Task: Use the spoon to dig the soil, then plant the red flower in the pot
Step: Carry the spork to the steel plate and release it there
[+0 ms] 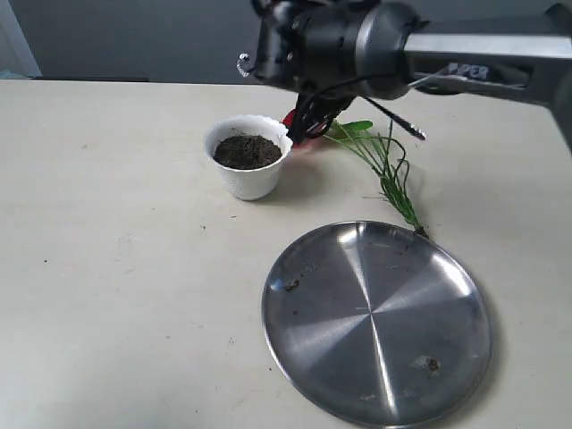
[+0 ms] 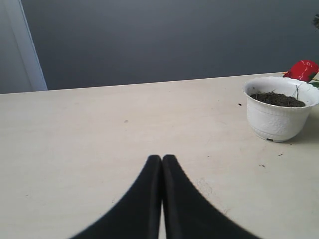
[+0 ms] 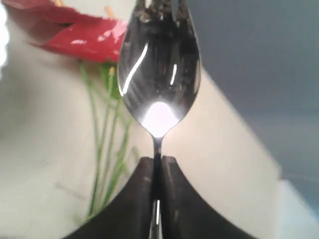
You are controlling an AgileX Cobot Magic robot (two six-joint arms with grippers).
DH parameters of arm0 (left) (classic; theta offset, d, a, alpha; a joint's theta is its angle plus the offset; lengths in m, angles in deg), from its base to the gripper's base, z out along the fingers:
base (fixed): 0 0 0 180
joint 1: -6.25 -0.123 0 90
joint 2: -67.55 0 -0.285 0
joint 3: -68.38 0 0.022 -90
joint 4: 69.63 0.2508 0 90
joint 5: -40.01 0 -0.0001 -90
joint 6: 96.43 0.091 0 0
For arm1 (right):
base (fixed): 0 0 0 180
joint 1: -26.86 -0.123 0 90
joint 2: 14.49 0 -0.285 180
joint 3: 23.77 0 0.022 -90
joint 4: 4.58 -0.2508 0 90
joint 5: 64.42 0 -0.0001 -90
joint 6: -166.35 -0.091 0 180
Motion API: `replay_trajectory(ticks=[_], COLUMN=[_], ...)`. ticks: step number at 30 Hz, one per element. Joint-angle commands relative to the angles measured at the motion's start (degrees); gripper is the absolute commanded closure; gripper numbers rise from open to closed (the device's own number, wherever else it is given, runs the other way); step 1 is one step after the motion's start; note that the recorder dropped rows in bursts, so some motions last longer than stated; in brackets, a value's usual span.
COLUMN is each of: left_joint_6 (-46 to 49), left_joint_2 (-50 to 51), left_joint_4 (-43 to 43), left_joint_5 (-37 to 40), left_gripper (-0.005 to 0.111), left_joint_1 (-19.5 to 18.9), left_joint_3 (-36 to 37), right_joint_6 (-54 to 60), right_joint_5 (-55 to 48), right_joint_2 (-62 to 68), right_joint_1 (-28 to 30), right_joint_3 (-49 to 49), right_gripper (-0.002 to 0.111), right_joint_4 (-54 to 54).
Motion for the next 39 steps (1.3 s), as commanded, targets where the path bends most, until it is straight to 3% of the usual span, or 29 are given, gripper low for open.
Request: replay_trajectory(ticks=[1,5,9,14,20,24,39], left_joint_6=[-0.2,-0.2,-0.2,-0.2,-0.2,-0.2,-0.2], left_joint_2=[-0.3,-0.3,-0.3,-0.3,-0.3,-0.3,-0.3], left_joint_4=[0.0,0.0,0.0,0.0,0.0,0.0,0.0], left_joint_5=[0.0,0.0,0.0,0.0,0.0,0.0,0.0], left_gripper=[0.106,0.106,0.106,0.106,0.106,0.106,0.106], left_joint_1=[0.2,0.2,0.2,0.2,0.2,0.2,0.2], left_joint_3=[-0.1,-0.1,-0.1,-0.1,-0.1,-0.1,-0.1], right_joint_6=[1.9,10.1,13.2,13.7,13.0,13.0,13.0], right_joint_5=[-3.5,-9.1,-8.9,4.6,19.7,25.4,26.9], right_joint_2=[-4.1,-5.5,-5.7,-8.4,-14.0,-15.7,-15.2], right_joint_1=[2.3,3.3,3.3,3.3,4.3,5.1,5.1], right_joint_3=[0.3,0.0,-3.0,-15.9,-33.5,-39.7,-40.6], right_gripper=[0.109,0.109,0.109,0.109,0.109,0.109,0.109], right_joint_4=[-23.2,-40.5,-47.1,-52.7,-52.7,-52.7,-52.4])
